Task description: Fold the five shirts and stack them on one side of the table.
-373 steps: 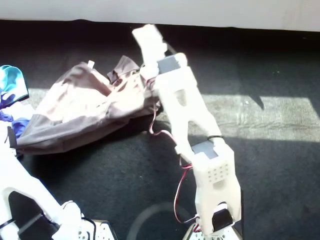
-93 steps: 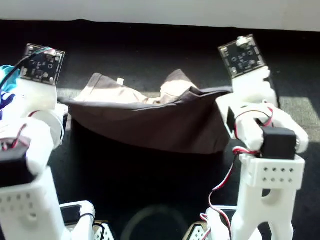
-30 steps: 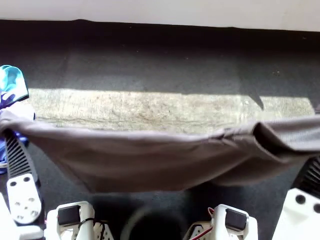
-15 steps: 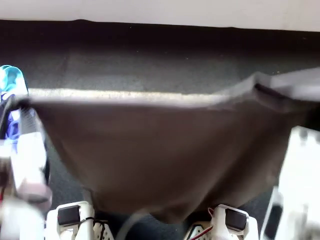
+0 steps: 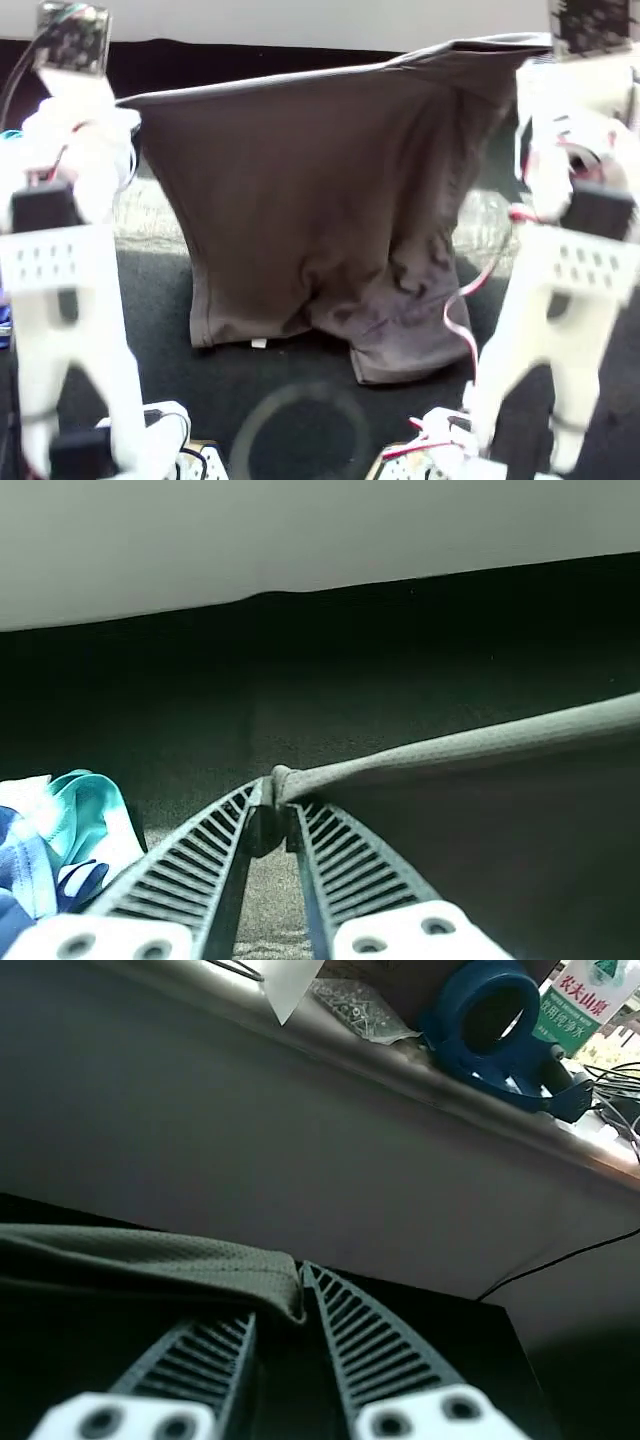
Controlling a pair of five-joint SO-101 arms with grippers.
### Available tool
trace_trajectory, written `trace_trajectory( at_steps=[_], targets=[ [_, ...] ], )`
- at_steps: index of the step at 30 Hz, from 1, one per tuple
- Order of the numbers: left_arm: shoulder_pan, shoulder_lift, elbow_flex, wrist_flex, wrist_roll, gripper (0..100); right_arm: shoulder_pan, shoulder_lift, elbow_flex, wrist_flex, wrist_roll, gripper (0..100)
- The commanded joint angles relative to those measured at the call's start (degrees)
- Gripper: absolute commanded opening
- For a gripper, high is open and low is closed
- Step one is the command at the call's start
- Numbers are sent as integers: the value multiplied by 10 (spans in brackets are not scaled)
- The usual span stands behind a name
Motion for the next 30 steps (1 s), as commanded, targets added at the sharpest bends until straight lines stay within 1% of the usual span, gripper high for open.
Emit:
trace_trajectory(
  at_steps=[1,4,9,12,16,22,26,28,30],
  targets=[
    [5,109,-118,-13,1,9,-9,78,-16,-65,-4,5],
    [13,191,-227,33,1,9,-23,140,-81,-76,-4,5],
    [15,297,-444,122,1,9,-32,197,-209,-74,-4,5],
    [17,364,-520,177,-1,9,-37,230,-224,-43,-3,5],
    [25,451,-553,211,-48,9,-38,276,-223,20,-4,5],
    [21,549,-553,209,-76,9,-39,379,-223,54,-5,5],
    [10,587,-553,214,-76,9,-46,434,-224,99,-5,6],
    [7,593,-553,236,-76,9,-54,448,-226,137,-5,6],
    [6,593,-553,279,-76,9,-61,448,-228,184,-5,6]
  ],
)
